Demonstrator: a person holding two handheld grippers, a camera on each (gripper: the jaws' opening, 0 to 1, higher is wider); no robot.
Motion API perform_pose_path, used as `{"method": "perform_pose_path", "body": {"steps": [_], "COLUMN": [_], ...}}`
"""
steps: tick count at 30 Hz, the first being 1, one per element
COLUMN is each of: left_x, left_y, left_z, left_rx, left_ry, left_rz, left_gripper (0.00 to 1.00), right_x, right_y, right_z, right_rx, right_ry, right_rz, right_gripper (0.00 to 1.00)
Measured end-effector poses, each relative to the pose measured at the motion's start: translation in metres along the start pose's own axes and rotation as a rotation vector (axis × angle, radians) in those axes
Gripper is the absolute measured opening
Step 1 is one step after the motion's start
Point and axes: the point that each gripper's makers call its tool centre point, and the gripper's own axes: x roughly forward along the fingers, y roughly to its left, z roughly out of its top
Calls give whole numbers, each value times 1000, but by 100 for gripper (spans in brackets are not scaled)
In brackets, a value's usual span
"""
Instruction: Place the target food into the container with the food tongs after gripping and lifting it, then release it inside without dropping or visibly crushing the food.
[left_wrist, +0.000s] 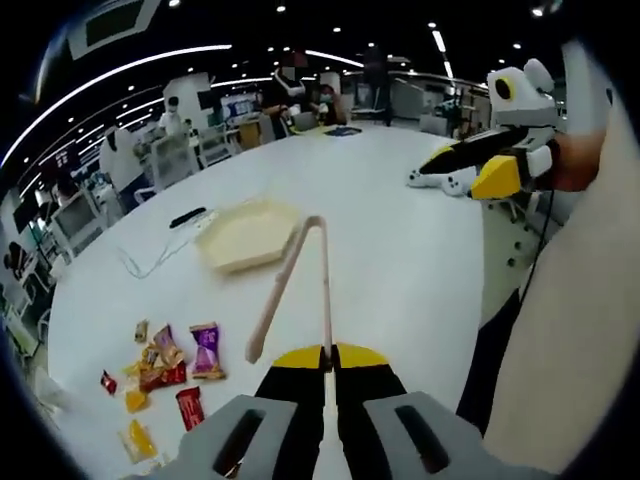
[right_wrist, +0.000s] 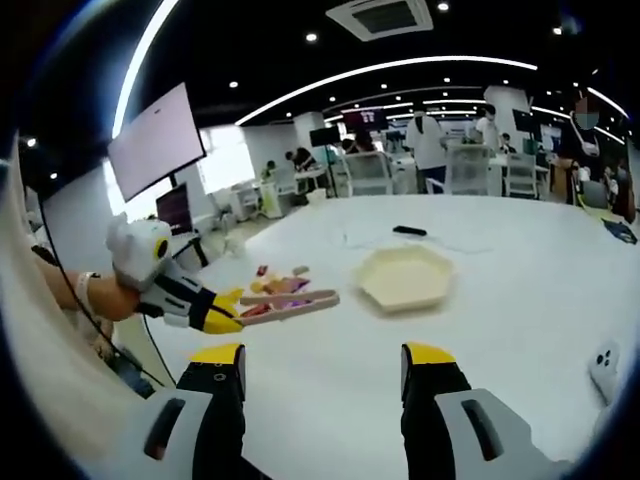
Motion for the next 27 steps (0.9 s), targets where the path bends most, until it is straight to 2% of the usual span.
{"method": "perform_pose_path", "body": {"steps": [7, 10, 19, 23, 27], "left_x": [-12, -17, -32, -39, -41], "left_y": [-4, -7, -20, -28, -30], "left_z": [8, 11, 16, 21, 26], "left_rx": [-9, -13, -1, 8, -5], "left_ry": [-38, -58, -81, -99, -123], "left_rz": [-21, -40, -90, -122, -137], "left_gripper": [0, 0, 0, 0, 0], "right_x": [0, -1, 0, -5, -7], "right_y": [-7, -1, 13, 26, 29], "right_z": [10, 11, 19, 24, 24], "right_rx": [1, -23, 39, 23, 20], "right_ry": [-17, -11, -23, -18, -17], "right_rz": [-4, 13, 91, 140, 157], "right_gripper": [63, 63, 63, 63, 63]}}
